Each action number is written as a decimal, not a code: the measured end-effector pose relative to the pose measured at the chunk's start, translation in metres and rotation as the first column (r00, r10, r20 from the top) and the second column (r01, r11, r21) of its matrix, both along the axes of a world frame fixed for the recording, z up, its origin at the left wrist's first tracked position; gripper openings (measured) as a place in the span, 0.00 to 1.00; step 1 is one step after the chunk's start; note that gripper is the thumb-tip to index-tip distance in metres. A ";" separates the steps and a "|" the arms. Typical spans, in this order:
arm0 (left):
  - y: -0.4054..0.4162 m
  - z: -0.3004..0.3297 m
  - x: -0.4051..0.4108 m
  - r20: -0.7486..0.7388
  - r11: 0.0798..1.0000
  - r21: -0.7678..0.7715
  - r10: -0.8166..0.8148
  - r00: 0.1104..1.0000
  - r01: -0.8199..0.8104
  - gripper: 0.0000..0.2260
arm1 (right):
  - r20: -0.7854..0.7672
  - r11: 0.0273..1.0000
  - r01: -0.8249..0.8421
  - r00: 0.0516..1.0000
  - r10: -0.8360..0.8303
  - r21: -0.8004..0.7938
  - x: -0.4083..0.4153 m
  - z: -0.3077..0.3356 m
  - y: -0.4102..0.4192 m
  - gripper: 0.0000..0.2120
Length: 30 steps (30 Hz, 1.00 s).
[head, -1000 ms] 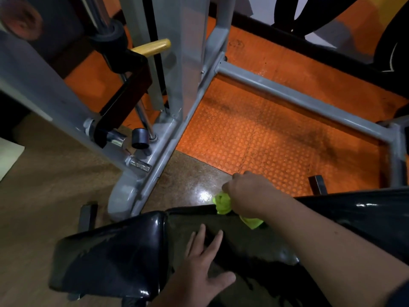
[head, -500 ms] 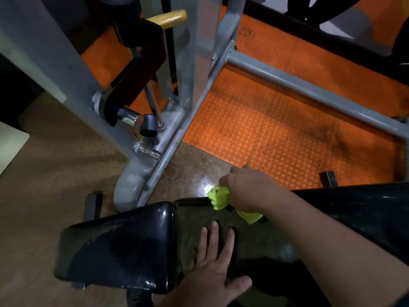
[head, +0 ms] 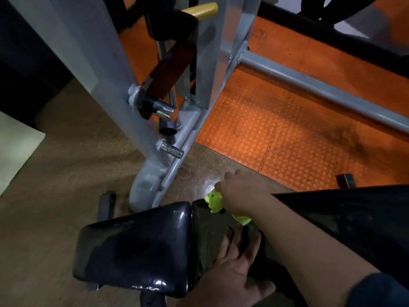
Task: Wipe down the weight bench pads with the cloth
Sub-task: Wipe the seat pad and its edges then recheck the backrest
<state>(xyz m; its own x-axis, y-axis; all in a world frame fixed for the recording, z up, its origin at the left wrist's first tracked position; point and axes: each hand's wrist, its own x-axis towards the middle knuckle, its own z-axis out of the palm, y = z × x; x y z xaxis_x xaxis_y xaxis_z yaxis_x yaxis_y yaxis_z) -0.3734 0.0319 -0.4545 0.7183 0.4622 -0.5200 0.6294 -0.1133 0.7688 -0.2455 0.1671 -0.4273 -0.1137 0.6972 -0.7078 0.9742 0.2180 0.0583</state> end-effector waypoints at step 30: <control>0.059 0.088 -0.057 -0.027 0.126 -0.788 0.971 0.238 -0.603 0.23 | -0.749 0.706 0.705 0.502 -0.433 0.065 -0.063 0.080 -0.091 0.26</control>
<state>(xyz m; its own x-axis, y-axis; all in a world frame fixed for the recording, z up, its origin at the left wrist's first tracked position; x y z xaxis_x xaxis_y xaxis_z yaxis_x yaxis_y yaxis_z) -0.4307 0.0905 -0.3661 0.2884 0.6496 -0.7035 -0.3673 0.7536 0.5452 -0.3085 0.0759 -0.3474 0.0799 0.9383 -0.3365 0.6717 -0.3001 -0.6773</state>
